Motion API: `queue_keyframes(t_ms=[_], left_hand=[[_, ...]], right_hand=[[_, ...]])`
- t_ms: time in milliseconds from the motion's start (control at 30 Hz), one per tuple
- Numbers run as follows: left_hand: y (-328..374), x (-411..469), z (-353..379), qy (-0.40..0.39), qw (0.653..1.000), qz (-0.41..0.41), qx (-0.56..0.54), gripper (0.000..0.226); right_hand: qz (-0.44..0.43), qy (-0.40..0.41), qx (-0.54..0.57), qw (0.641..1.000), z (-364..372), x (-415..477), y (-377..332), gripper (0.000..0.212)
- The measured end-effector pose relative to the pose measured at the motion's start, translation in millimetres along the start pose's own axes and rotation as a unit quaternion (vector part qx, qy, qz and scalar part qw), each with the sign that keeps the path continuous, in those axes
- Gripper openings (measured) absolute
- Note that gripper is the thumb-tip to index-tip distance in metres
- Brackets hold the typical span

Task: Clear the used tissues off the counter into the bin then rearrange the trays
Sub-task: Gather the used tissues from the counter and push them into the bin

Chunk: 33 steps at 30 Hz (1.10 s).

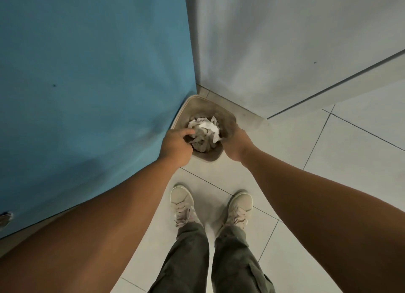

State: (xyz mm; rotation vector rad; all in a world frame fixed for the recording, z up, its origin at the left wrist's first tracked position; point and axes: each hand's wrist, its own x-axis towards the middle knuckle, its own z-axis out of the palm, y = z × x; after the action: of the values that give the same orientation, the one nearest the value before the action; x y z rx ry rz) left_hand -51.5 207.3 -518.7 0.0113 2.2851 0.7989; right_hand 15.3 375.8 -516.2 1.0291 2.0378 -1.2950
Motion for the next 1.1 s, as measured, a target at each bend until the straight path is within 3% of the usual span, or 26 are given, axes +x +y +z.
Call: queue_keyframes(t_ms=[267,367,467,800,1100], left_hand=[[53,-50,-30,-0.022,0.992,0.02,0.119,0.049],[97,-89,-55,-0.005,0.986,0.074,0.152,0.05],[144,-133,-86,0.047,0.976,0.134,0.166,0.044],[284,-273,-229,0.206,0.941,0.254,0.085,0.059],[273,-354,-312,0.335,0.904,0.257,0.061,0.042]], right_hand=[[-0.054,0.025,-0.122,0.991,-49,-82,-19,0.066],[-0.101,0.048,-0.148,0.983,-77,-124,-48,0.066],[-0.151,0.084,-0.169,0.97,-112,-173,-86,0.063],[-0.305,0.161,-0.204,0.916,-217,-302,-202,0.051],[-0.49,0.127,-0.182,0.843,-193,-382,-305,0.043]])
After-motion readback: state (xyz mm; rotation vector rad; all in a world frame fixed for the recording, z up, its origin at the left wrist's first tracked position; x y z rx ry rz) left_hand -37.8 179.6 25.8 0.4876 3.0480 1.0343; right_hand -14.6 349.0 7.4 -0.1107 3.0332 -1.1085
